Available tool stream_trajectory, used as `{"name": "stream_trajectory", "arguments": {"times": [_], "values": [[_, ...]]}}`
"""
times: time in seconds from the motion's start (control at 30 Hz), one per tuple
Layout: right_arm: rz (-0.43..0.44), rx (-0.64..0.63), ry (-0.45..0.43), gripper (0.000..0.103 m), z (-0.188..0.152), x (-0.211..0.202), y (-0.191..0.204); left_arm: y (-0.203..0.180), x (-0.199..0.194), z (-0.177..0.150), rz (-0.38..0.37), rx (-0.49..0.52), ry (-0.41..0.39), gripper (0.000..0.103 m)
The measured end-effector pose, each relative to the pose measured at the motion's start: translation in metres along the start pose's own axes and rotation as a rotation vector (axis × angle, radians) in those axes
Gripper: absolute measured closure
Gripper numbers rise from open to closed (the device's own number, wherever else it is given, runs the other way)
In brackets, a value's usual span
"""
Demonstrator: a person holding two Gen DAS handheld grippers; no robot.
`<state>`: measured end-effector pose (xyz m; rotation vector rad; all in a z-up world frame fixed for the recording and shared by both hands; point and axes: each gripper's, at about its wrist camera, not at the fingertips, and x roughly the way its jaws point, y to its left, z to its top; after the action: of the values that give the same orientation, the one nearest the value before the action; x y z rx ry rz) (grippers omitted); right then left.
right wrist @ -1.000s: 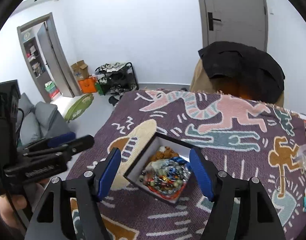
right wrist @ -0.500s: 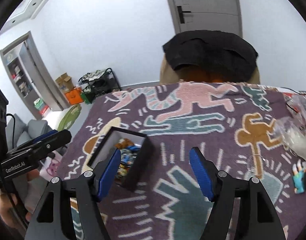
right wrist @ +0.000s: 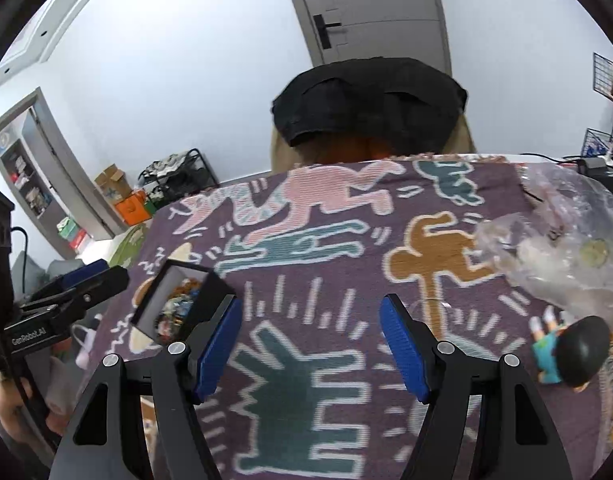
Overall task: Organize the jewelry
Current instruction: 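Move the left tool away from the box over the blanket, then lower the right tool onto the silver hoop ring and close it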
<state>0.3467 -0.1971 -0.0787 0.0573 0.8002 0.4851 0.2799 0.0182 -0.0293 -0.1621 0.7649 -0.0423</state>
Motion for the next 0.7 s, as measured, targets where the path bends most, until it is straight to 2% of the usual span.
{"name": "stream_trajectory", "arguments": {"times": [0.27,0.4,0.53,0.6,0.7], "values": [[-0.064,0.059,0.011,0.034,-0.011,0.003,-0.054,-0.025,0.024,-0.004,-0.019,0.038,0.034,0.017],[-0.079,0.097,0.039,0.051,-0.018,0.014,-0.076,-0.032,0.038,-0.005,-0.031,0.035,0.056,0.017],[-0.088,0.126,0.064,0.055,-0.023,0.027,-0.092,-0.038,0.048,-0.006,-0.034,0.037,0.069,0.017],[-0.093,0.134,0.075,0.064,-0.024,0.034,-0.096,-0.039,0.054,-0.006,-0.038,0.038,0.078,0.017],[-0.101,0.151,0.102,0.068,-0.024,0.048,-0.104,-0.041,0.063,-0.007,-0.043,0.039,0.09,0.017]]}}
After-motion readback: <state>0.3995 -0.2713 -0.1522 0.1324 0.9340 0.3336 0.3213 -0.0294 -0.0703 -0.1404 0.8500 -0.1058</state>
